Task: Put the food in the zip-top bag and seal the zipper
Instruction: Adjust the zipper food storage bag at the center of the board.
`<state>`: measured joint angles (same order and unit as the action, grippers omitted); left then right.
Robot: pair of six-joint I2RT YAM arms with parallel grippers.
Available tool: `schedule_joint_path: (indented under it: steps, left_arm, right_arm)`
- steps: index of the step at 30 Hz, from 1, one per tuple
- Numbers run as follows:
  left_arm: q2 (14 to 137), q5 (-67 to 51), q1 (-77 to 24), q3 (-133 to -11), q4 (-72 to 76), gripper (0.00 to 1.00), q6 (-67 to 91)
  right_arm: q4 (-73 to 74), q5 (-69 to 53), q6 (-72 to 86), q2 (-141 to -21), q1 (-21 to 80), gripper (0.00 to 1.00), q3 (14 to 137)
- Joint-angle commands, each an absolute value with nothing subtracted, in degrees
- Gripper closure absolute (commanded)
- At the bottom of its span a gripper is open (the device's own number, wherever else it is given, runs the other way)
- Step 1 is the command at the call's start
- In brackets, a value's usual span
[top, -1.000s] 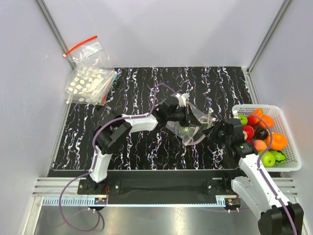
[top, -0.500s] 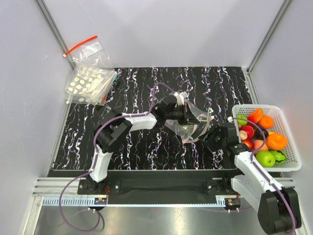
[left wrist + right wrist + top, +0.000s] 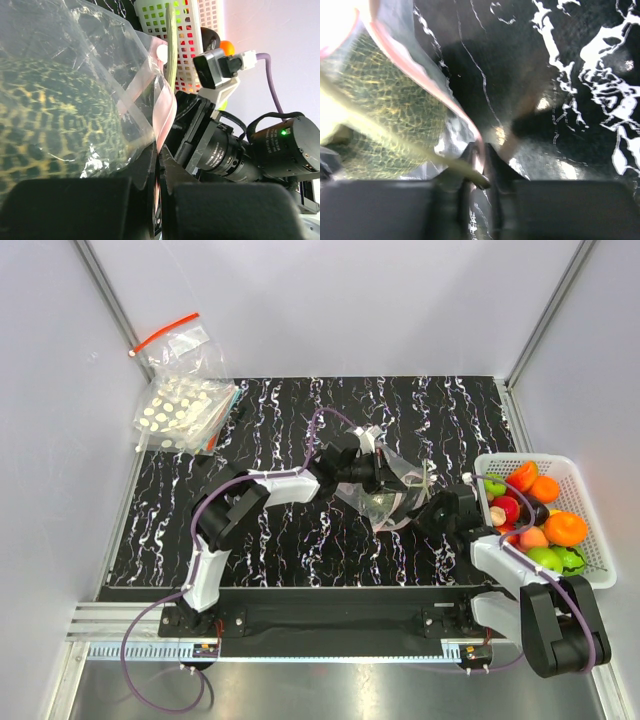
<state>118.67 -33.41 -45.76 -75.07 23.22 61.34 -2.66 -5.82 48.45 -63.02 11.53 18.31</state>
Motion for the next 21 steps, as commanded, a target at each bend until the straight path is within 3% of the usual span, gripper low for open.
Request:
schedule_joint_path:
  steps: [1, 3, 4, 13, 21]
  left_arm:
    - [118.30, -35.16, -45.09, -75.59, 25.14, 0.97, 61.09]
    - [117.60, -35.24, -45.00, -76.11, 23.92, 0.97, 60.30]
    - [117.34, -35.24, -44.91, -76.29, 23.30, 0.97, 59.94]
    - [110.40, -33.67, -42.81, -79.36, 11.53, 0.97, 53.27]
    - [102.57, -28.84, -41.13, -89.90, -7.09, 0.96, 44.48]
  right_arm:
    - [-6.07, -2.99, 47.91, -62.84, 11.78, 0.87, 20.73]
    - [-2.05, -2.73, 46.42, -61.79, 11.78, 0.99, 23.62]
    - [-0.37, -2.38, 45.97, -61.27, 11.78, 1.00, 24.69]
    - [23.71, 1.32, 39.30, -53.44, 11.78, 1.00, 42.17]
    - [37.78, -1.85, 34.46, -53.52, 11.78, 1.00, 60.80]
